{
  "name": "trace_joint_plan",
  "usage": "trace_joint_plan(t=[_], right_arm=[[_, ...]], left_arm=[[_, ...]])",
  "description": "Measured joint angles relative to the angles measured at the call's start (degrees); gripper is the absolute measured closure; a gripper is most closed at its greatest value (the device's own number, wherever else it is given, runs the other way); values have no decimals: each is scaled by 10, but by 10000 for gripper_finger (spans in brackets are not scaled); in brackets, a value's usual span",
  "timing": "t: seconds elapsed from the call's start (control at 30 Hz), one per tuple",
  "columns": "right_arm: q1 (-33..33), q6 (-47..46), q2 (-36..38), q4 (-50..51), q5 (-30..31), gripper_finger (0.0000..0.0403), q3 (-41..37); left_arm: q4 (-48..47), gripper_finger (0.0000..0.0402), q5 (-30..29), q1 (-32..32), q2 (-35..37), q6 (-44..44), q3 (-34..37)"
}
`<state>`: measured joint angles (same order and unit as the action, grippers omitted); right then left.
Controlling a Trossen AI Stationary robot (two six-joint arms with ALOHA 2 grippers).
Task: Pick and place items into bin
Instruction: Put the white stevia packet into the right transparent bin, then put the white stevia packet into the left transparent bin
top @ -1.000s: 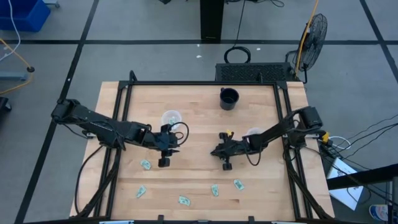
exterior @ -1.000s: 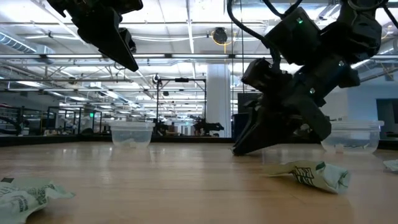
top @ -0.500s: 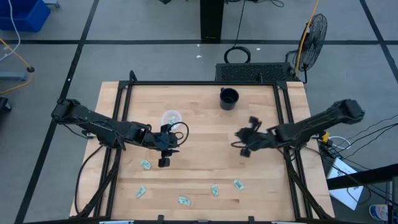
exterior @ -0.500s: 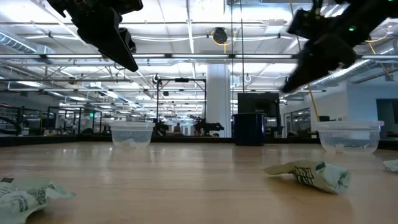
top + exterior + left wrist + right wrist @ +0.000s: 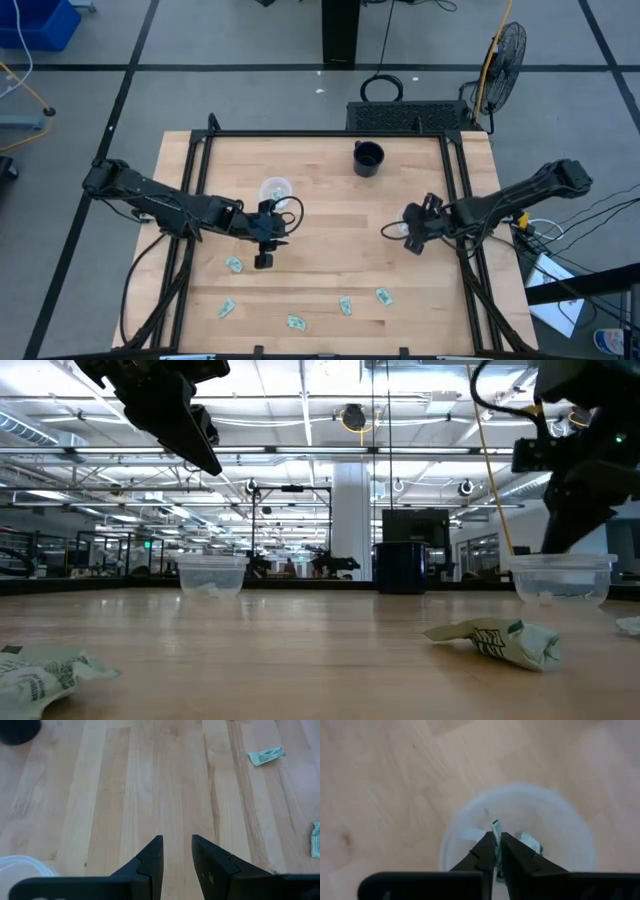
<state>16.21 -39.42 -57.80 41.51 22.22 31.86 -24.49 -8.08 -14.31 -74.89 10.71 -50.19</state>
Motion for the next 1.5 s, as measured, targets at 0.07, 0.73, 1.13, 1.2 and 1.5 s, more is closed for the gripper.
trace_joint_plan(t=[0.07, 0.73, 1.13, 1.2, 1.5], right_arm=[[0, -2, 0, -4, -4, 371, -13], [0, 170, 7, -21, 48, 318, 51], [0, 275, 39, -254, 78, 318, 48], [0, 295, 39, -287, 78, 318, 33], [-1, 443, 39, -388, 79, 318, -24]], left_arm=[[0, 293, 0, 0, 0, 0, 0], [-142, 293, 21, -8, 0, 119, 0], [-218, 293, 51, -88, -1, 424, 37], [-201, 293, 55, -109, -1, 469, 60], [-127, 293, 45, -188, -1, 602, 149]])
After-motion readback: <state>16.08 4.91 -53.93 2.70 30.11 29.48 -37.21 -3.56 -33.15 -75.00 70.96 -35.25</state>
